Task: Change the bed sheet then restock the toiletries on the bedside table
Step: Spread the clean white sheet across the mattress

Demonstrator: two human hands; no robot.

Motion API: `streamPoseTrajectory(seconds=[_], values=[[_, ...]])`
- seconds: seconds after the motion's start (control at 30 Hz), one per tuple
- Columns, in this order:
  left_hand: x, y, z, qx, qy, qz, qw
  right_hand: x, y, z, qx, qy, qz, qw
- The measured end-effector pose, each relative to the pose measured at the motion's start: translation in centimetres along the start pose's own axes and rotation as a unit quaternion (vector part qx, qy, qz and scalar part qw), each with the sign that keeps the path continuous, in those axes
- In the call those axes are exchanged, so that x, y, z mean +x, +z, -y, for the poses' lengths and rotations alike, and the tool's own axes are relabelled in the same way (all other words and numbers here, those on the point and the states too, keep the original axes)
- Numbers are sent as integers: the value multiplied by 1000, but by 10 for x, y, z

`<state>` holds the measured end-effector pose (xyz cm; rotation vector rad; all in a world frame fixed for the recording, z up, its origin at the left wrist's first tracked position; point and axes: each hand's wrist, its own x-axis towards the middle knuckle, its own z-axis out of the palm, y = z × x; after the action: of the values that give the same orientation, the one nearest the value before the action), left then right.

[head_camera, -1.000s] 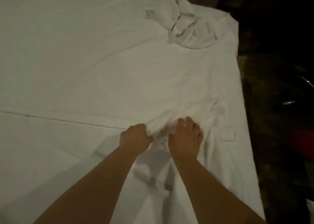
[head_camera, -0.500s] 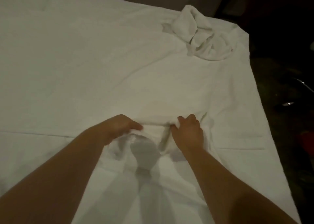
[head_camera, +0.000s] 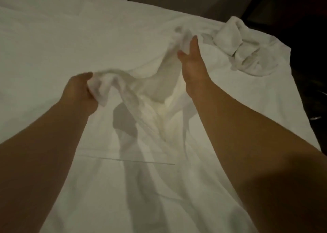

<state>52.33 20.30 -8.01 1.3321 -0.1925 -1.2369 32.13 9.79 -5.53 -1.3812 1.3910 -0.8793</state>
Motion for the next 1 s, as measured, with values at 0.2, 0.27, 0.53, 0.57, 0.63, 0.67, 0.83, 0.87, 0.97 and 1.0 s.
streamPoseTrajectory(seconds=[0.2, 0.27, 0.53, 0.57, 0.63, 0.67, 0.83, 0.87, 0.97, 1.0], values=[[30, -5, 40, 97, -4, -79, 992, -37, 0, -79, -192, 9, 13, 981], [23, -4, 76, 190, -50, -100, 975, -64, -6, -113, -280, 56, 4, 958], [-59, 46, 214, 243, -266, -9, 933, -182, -8, -173, -534, 3, -49, 844], [-69, 56, 222, 256, -279, -14, 925, -193, -7, -177, -530, -8, -67, 845], [-80, 65, 237, 272, -298, -9, 915, -211, -6, -181, -530, 7, -60, 846], [-88, 68, 241, 269, -303, -10, 914, -218, -9, -181, -528, 29, -34, 848], [-123, 68, 255, 157, -301, -25, 940, -202, -56, -175, -434, 86, -41, 896], [-128, 69, 258, 152, -297, -28, 942, -189, -71, -169, -403, 115, -76, 905], [-142, 74, 268, 186, -280, -25, 941, -149, -129, -163, -367, 117, -173, 906], [-147, 78, 274, 196, -278, -18, 940, -139, -147, -162, -363, 113, -191, 905]])
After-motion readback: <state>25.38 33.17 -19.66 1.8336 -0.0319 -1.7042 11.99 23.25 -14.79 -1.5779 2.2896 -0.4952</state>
